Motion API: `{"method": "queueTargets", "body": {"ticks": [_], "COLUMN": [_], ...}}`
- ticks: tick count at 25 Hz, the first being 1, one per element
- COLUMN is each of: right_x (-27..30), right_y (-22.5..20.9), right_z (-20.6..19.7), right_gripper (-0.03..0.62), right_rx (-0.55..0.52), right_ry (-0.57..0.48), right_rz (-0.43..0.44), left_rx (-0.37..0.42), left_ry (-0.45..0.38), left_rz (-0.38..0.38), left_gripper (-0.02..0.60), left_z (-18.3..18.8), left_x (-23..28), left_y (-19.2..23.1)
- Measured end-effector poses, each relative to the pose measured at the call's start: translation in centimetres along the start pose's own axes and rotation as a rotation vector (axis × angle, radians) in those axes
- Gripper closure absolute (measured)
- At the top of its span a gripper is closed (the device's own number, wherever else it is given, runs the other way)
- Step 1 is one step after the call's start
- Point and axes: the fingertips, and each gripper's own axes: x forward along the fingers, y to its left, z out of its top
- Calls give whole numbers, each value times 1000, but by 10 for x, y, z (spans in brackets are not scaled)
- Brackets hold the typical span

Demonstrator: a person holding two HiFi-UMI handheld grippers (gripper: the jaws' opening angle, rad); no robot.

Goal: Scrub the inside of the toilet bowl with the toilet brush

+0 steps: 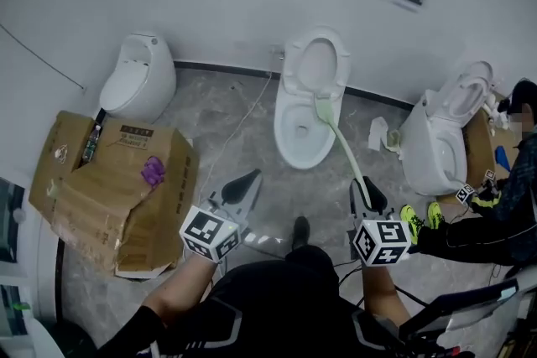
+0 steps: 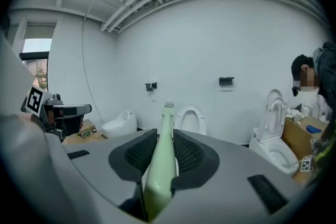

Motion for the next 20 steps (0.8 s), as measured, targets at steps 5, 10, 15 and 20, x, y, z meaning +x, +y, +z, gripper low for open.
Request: {"method": "queueTargets", "body": {"ticks": [5,10,15,20], "right_x": [53,98,135,163], "right_y": [-46,-90,-125,-137], "right_z": [19,33,40,45], "right_gripper": [491,493,493,493], "right_rx": [9,6,14,27], "right_ry": [8,4,14,32], "right_rz": [59,101,132,155], "left_rx": [21,26,49,51], "left_ry": [15,52,71,95], "left_rz": [36,75,87,89], "left_gripper": [572,572,572,572], "left_z": [13,16,20,18], "left_x": [67,126,171,200], "left_y": [12,20,23,34]}}
